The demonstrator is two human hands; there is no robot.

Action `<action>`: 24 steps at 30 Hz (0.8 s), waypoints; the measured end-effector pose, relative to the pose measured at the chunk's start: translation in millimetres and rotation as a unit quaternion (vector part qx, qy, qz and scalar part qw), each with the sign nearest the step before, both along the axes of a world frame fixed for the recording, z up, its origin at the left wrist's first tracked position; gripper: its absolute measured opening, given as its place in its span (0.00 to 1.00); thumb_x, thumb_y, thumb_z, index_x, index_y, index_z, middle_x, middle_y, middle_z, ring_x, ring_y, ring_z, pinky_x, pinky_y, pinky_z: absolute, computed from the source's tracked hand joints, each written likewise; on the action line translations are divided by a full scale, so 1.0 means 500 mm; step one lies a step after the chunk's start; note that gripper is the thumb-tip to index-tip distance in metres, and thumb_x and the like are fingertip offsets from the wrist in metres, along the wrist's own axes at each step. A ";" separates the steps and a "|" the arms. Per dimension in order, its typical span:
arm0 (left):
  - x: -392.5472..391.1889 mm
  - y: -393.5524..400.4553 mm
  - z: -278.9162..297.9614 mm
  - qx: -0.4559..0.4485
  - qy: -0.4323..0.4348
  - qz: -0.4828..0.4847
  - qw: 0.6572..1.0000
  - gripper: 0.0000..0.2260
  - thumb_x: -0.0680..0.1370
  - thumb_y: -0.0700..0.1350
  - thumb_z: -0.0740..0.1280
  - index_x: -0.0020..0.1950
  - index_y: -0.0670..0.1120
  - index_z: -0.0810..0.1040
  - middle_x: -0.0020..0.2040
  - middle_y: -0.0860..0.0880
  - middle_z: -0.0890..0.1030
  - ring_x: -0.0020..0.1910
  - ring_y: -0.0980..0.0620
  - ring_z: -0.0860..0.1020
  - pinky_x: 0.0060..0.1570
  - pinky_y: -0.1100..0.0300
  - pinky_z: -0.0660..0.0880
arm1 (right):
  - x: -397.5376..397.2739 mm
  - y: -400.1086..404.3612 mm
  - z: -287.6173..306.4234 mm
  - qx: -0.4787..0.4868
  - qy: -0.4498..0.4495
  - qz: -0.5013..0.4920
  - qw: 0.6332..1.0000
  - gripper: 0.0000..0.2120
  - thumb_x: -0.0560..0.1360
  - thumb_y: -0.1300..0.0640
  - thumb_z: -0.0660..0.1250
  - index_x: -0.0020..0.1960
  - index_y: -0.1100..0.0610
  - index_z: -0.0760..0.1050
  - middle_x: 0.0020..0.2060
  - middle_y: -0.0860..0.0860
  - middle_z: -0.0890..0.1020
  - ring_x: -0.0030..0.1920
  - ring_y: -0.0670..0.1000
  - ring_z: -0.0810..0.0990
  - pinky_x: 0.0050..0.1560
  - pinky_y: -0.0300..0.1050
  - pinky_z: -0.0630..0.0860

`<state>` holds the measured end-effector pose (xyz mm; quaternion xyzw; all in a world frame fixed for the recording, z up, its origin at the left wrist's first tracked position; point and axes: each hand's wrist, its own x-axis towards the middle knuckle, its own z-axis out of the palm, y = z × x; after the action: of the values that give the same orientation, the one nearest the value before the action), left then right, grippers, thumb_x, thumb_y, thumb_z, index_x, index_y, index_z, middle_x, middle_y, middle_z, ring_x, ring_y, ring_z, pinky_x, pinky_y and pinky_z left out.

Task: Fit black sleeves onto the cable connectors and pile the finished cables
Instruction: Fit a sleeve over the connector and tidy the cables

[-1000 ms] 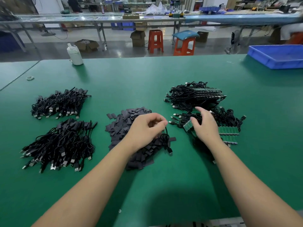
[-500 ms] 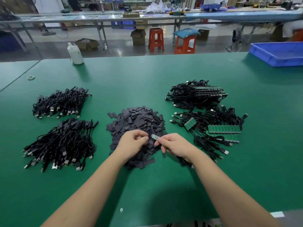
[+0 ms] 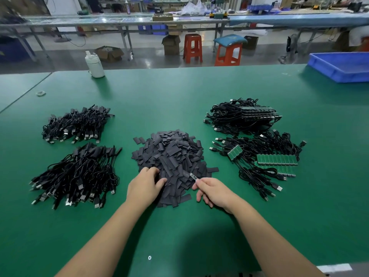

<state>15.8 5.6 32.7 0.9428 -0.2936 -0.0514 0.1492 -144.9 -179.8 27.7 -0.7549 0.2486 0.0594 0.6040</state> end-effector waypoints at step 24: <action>-0.005 -0.030 0.012 -0.068 0.105 0.090 0.988 0.08 0.75 0.54 0.71 0.41 0.52 0.75 0.47 0.50 0.75 0.41 0.46 0.79 0.45 0.51 0.79 | -0.013 -0.003 -0.016 0.032 -0.033 0.014 0.999 0.08 0.82 0.55 0.63 0.55 0.52 0.81 0.47 0.49 0.87 0.30 0.43 0.72 0.30 0.38 0.72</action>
<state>13.0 -9.6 38.8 0.9425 -0.1929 -0.1167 0.2467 -151.4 -181.4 19.7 -0.7401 0.2163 0.0509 0.6347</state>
